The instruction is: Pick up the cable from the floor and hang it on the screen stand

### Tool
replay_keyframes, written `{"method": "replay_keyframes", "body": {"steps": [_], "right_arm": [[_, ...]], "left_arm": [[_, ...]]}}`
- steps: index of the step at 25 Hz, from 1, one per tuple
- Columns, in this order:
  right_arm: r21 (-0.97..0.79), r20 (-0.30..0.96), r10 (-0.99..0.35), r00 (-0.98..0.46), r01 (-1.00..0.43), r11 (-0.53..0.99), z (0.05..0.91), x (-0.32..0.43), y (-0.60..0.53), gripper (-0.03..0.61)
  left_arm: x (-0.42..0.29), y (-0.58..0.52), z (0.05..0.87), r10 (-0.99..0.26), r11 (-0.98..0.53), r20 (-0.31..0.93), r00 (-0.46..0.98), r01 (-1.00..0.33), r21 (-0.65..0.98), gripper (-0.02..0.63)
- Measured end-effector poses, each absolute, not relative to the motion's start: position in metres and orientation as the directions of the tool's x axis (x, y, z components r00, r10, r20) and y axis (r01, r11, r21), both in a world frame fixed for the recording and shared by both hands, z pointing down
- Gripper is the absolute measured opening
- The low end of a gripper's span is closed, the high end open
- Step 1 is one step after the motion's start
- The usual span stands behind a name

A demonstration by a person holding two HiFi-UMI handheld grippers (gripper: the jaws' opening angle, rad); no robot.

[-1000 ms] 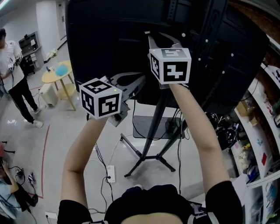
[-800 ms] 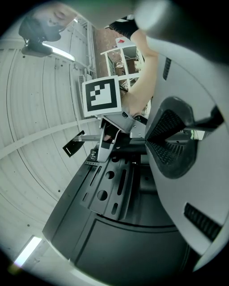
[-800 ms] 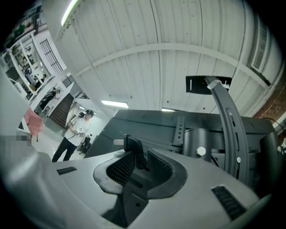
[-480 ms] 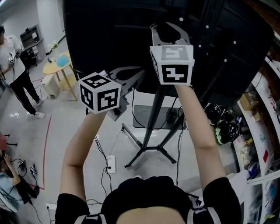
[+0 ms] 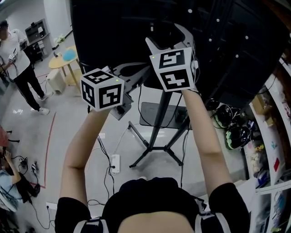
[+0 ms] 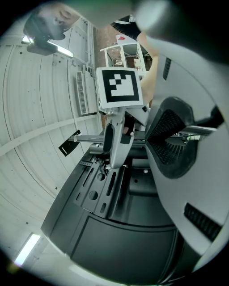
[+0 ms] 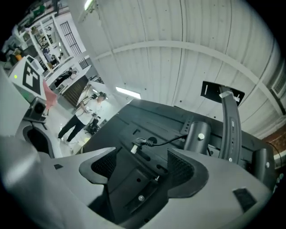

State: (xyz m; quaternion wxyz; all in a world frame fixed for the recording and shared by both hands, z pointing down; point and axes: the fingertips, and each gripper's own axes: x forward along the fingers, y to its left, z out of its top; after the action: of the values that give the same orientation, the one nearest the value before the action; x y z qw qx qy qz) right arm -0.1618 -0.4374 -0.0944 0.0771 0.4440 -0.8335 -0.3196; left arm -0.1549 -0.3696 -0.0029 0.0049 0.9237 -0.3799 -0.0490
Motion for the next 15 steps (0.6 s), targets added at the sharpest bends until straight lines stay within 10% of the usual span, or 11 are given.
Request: {"method": "replay_keyframes", "body": {"steps": [15], "right_arm": [[0.444, -0.110, -0.681, -0.724, -0.649, 0.618, -0.009, -0.116, -0.379, 0.351]], "left_arm": [[-0.118, -0.357, 0.054, -0.744, -0.669, -0.060, 0.666, -0.742, 0.049, 0.006]]}}
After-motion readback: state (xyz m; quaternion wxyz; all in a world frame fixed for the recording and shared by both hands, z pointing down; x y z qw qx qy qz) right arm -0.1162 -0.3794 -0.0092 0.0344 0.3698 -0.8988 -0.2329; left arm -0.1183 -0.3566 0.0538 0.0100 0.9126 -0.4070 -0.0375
